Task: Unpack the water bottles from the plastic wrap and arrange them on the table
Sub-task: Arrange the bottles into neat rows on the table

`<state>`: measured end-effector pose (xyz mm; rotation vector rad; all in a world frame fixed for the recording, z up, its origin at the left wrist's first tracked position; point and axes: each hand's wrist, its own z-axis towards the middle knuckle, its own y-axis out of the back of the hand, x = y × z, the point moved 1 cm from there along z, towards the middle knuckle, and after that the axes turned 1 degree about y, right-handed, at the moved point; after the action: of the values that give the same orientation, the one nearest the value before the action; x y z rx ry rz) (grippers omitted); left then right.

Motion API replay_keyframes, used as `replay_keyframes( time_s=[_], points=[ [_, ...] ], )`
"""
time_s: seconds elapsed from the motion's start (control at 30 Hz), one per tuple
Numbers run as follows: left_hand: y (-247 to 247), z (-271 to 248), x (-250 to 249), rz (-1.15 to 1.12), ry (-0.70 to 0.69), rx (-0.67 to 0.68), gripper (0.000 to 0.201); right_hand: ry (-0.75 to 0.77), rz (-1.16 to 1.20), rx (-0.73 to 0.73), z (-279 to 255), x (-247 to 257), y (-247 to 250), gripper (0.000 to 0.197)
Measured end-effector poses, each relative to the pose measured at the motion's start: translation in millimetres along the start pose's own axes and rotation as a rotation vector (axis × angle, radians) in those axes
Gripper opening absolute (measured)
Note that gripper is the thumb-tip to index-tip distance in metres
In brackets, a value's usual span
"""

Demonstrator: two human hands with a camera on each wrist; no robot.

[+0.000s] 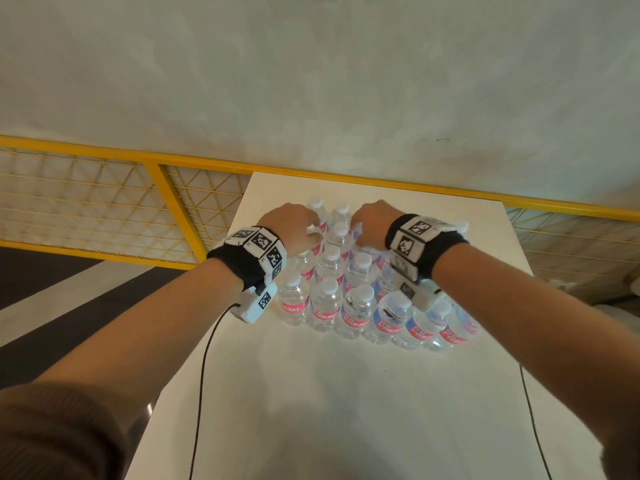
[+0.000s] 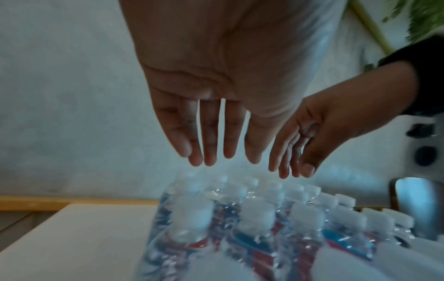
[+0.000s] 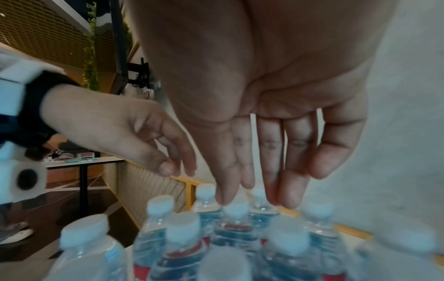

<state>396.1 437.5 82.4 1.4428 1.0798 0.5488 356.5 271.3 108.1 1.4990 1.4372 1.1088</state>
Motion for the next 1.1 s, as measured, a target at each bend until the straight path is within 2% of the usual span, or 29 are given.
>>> replay_keyframes(
  time_s=[0.07,0.27,0.5,0.77,0.83,0.97,1.1],
  points=[
    [5,-2,-17,-0.002,-0.081,-0.007,0.036,-0.071,-0.012,0.021,-11,-20,7,0.038],
    [-11,13,-80,0.099,-0.229,0.158,0.044,-0.173,-0.017,0.149,-38,-55,-6,0.042],
    [-31,25,-108,0.168,-0.168,0.237,0.029,-0.127,0.051,0.125,-39,-69,-38,0.048],
    [-31,21,-109,0.227,-0.149,0.215,0.031,-0.096,0.027,0.113,-39,-75,-35,0.048],
    [-29,19,-114,0.263,-0.191,0.156,0.031,-0.120,0.041,0.082,-45,-88,-21,0.047],
    [-25,19,-144,0.167,-0.302,0.039,0.038,-0.221,0.049,0.037,-67,-128,3,0.041],
    [-31,31,-184,0.184,-0.357,0.129,0.046,-0.297,-0.004,0.145,-90,-154,-9,0.041]
  ],
)
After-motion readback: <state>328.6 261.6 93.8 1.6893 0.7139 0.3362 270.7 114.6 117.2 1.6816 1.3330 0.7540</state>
